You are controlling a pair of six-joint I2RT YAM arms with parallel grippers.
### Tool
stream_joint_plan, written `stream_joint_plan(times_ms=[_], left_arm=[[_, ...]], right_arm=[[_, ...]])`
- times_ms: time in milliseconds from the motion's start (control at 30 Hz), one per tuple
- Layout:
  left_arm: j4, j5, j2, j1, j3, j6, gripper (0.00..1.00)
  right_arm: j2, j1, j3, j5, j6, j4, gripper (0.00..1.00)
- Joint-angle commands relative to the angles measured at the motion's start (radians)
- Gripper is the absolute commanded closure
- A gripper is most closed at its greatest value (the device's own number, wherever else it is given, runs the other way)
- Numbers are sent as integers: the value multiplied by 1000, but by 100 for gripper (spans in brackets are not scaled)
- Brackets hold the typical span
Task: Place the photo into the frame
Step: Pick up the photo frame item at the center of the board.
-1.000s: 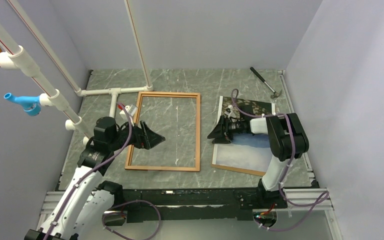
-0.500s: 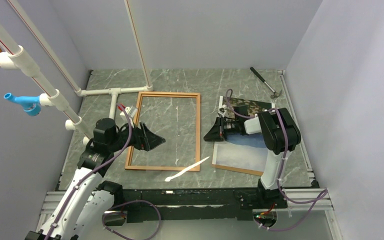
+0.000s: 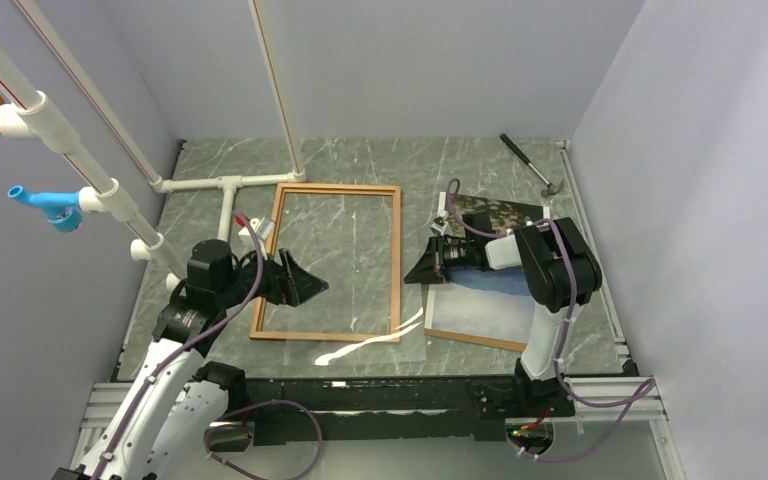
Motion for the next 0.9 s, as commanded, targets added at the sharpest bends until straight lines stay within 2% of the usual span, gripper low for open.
stream_joint_plan(times_ms=[0,167,567,700,867], left_arm=[[-22,-33,-3,-1,-1,35,10],[-51,-81,36,-2,-1,37,11],[30,-134,237,-18,12,-44,9],[74,-167,334,-78,36,-87,10],[133,-248,486,-211,88,-153,11]], right_arm=[[-133,1,32,25,-50,-88,100],[-279,-1,101,119,-53,-223,100],[-562,-26,382,457,-150,-752,100],[-606,-29,495,592,-174,-906,100],[-668,-30,622,766,-191,-1036,100]])
